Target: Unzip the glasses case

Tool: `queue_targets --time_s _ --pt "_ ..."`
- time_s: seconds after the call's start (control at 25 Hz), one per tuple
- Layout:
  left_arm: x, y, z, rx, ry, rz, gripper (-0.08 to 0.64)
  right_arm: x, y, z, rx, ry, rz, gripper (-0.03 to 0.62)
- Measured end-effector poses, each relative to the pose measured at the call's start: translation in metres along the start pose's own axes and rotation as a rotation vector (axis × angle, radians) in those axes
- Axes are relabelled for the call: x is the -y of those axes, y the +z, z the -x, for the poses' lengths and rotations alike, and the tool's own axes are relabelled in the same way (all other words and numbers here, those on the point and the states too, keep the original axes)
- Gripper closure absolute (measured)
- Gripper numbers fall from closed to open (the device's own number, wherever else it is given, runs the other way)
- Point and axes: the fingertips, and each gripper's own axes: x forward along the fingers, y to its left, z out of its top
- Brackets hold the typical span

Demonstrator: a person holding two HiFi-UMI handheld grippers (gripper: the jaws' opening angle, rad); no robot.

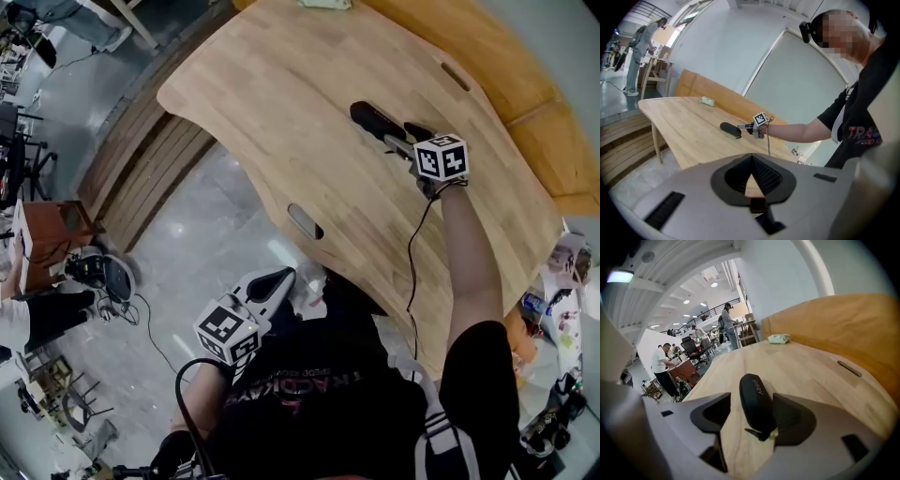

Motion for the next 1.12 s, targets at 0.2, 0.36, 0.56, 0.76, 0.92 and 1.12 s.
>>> queue_targets --time_s 0.2,0.36,0.56,0.76,0.92,1.12 --pt "-0.002 -0.007 0.001 -0.007 0.036 0.032 0.549 0.012 -0.005 -0.029 -0.132 0.055 0.054 0.253" --pt "-0.003 -0.012 0.001 -0.012 0.06 0.056 0.549 0.013 -0.011 -0.047 -0.227 0.096 0.08 0.239" --pt "-0.003 -0.019 0.001 -0.019 0.086 0.089 0.549 0.014 -0.02 -0.065 -0.317 0.134 0.107 0.23" --pt "-0.004 -0.026 0.0 -0.02 0.102 0.105 0.549 0.012 -0.024 -0.076 -0.331 0.133 0.14 0.232" --pt "-0.002 -0.026 -0.002 -0.021 0.101 0.108 0.549 0.01 -0.026 -0.078 -0.329 0.101 0.212 0.232" --pt "-0.001 -0.026 -0.003 -0.026 0.1 0.103 0.549 0.006 -0.029 -0.083 -0.326 0.076 0.304 0.232"
